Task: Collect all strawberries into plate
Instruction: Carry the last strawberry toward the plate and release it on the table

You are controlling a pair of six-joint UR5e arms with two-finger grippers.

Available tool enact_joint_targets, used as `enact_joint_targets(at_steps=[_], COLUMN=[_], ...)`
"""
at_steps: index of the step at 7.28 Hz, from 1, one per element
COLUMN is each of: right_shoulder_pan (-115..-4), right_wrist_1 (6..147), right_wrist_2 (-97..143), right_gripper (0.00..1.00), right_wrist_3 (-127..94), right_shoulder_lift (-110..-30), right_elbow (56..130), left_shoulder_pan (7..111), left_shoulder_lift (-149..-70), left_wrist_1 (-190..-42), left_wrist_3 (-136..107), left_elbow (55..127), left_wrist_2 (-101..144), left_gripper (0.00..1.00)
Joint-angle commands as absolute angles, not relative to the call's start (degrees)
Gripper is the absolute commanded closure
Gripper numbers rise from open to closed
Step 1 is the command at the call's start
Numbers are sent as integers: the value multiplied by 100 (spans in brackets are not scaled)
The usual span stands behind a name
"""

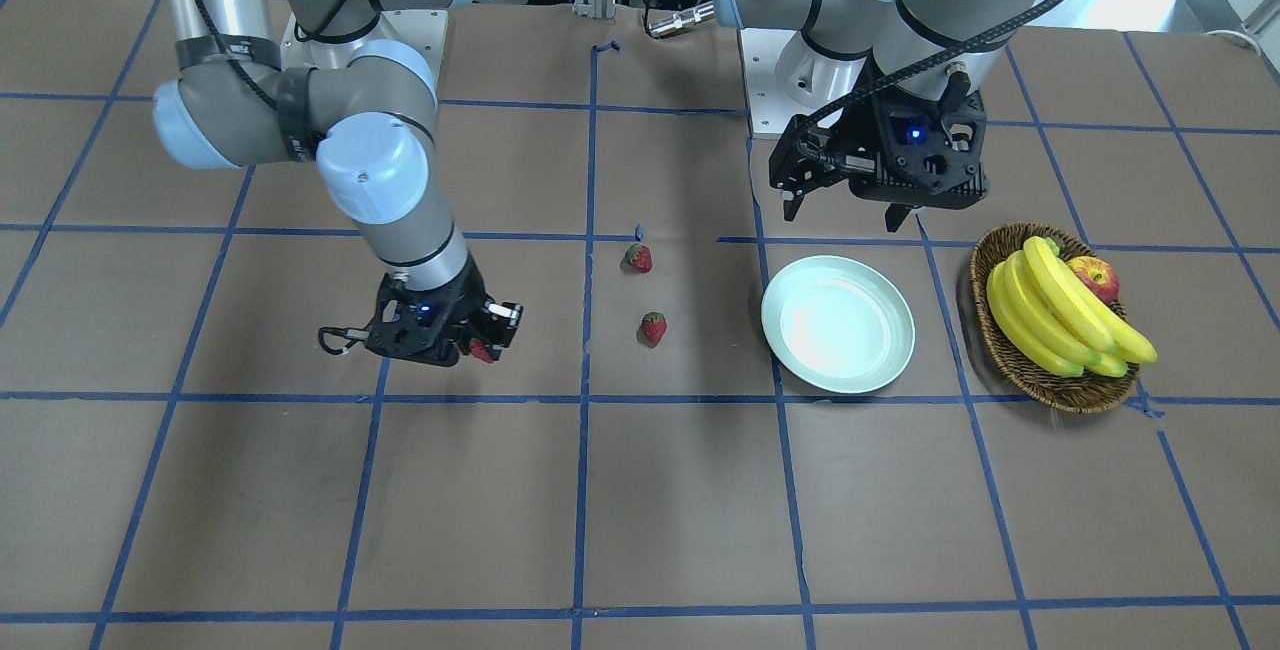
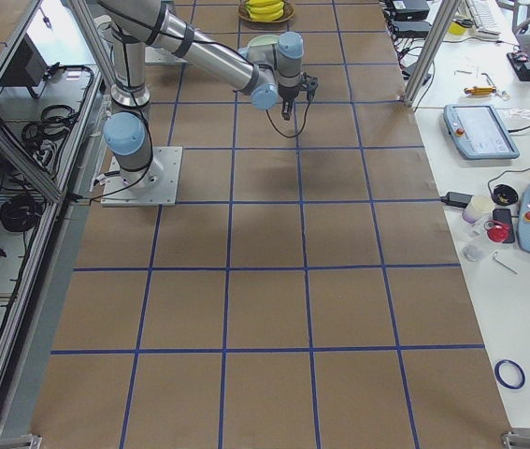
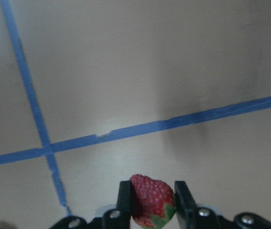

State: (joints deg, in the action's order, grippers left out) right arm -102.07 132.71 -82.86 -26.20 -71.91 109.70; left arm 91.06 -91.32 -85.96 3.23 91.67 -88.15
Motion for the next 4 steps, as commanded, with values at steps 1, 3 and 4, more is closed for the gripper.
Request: enact_joint_targets(at_steps=[1,3,4], right_shoulder_pan=[-11315,-11504,-11757], right_wrist_1=[13306,13500,13422], right_wrist_2=[-8349,-8323,-8271], right_gripper=[100,100,100], right_wrist_3=[-3802,-4058,-4330], right_shoulder_lift=[-6743,-6418,-6094], right_elbow=[10600,10146,9594], left_shoulder_pan=[9105,9105,9105], left_shoulder_lift=[-9123,-9132,-9123], left_wrist_1=[-8596,-8596,-8596], left_wrist_3=[325,316,316], left_elbow=[9167,9167,9167], left_wrist_2=[-8815,-8815,-8815], left_gripper=[0,0,0])
